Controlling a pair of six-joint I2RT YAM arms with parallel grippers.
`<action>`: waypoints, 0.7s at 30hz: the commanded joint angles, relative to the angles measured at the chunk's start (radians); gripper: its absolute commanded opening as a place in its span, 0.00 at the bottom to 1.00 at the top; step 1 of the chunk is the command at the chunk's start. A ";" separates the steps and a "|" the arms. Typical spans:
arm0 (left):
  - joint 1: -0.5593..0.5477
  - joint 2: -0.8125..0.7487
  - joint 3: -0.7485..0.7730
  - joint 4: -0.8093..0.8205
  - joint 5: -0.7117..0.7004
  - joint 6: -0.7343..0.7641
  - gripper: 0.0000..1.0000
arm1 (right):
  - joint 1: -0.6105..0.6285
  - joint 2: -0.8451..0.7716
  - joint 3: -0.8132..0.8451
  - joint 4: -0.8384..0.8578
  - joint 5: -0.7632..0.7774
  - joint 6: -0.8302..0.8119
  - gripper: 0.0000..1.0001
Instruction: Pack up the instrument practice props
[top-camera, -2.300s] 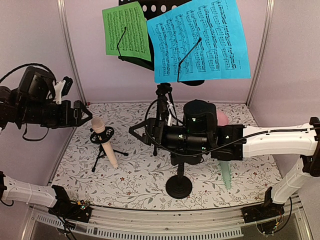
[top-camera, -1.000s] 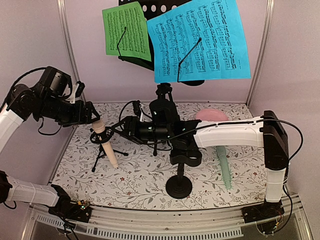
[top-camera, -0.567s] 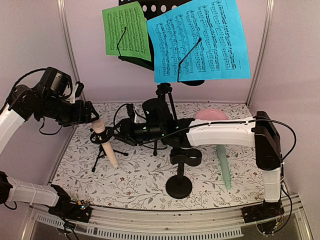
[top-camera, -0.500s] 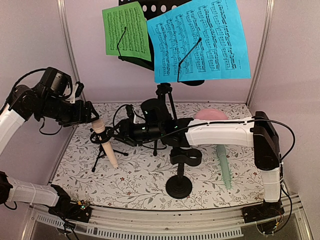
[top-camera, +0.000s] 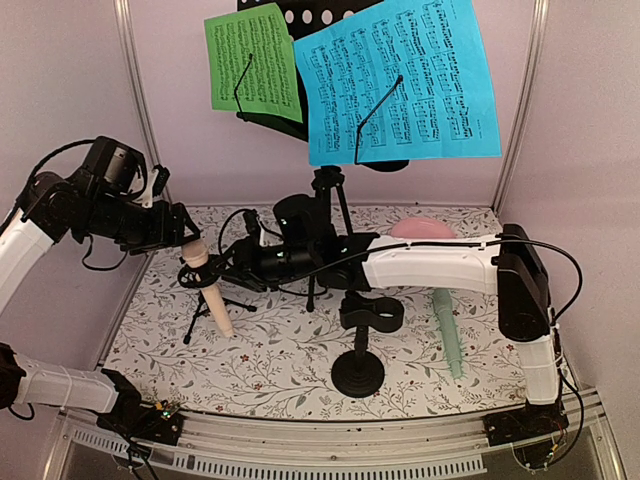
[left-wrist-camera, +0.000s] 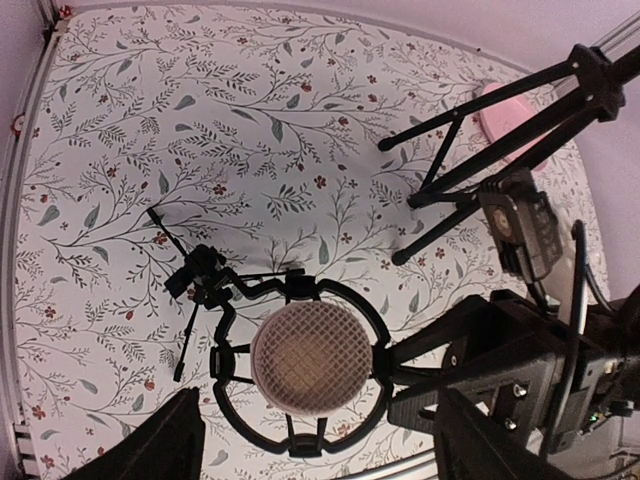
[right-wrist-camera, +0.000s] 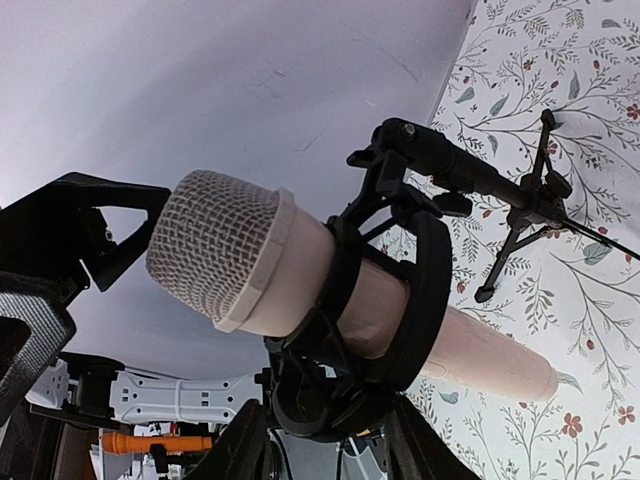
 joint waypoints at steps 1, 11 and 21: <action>0.018 0.001 0.002 0.026 0.017 0.000 0.80 | 0.002 0.037 0.047 -0.017 -0.021 -0.004 0.40; 0.021 -0.007 -0.019 0.036 0.036 0.001 0.79 | 0.005 0.042 0.057 -0.052 -0.009 0.009 0.34; 0.022 -0.001 -0.001 0.026 0.057 0.024 0.78 | -0.022 -0.002 0.052 -0.123 0.046 -0.038 0.32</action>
